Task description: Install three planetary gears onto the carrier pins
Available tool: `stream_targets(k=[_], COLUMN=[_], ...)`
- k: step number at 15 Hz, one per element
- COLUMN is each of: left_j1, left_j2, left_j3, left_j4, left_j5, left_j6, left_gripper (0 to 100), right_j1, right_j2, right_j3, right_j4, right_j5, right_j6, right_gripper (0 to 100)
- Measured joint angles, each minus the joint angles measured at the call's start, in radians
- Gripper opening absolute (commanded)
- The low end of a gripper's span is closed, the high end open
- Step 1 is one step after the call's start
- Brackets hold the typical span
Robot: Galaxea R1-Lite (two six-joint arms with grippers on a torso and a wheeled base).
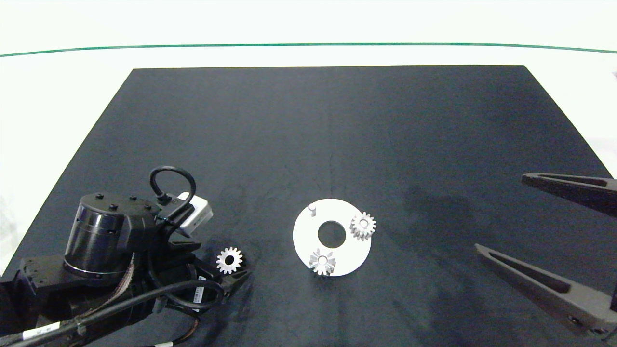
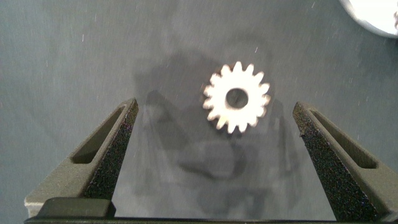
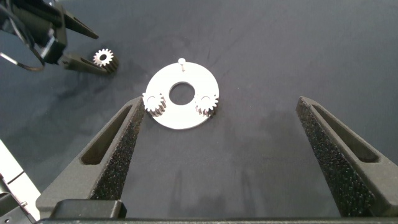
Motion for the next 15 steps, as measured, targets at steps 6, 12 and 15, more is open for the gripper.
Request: stream_targets(k=[6, 12, 15], left_j1=[-0.064, -0.069, -0.068], left_j2=[0.051, 0.083, 0.091], left_j3=[-0.004, -0.001, 0.000], left_j4=[-0.018, -0.079, -0.082], left_j5=[0.047, 0.083, 0.085], left_j6=[0.015, 0.037, 0.038], left_gripper=[100, 92, 86], right_j1=[0.000, 0.000, 0.000], right_j2=[-0.009, -0.013, -0.013], right_j3=[-0.003, -0.003, -0.003], right_j4=[0.000, 0.000, 0.000], right_j5=[0.000, 0.000, 0.000], right_j6=[0.000, 0.000, 0.000], right_gripper=[100, 100, 100])
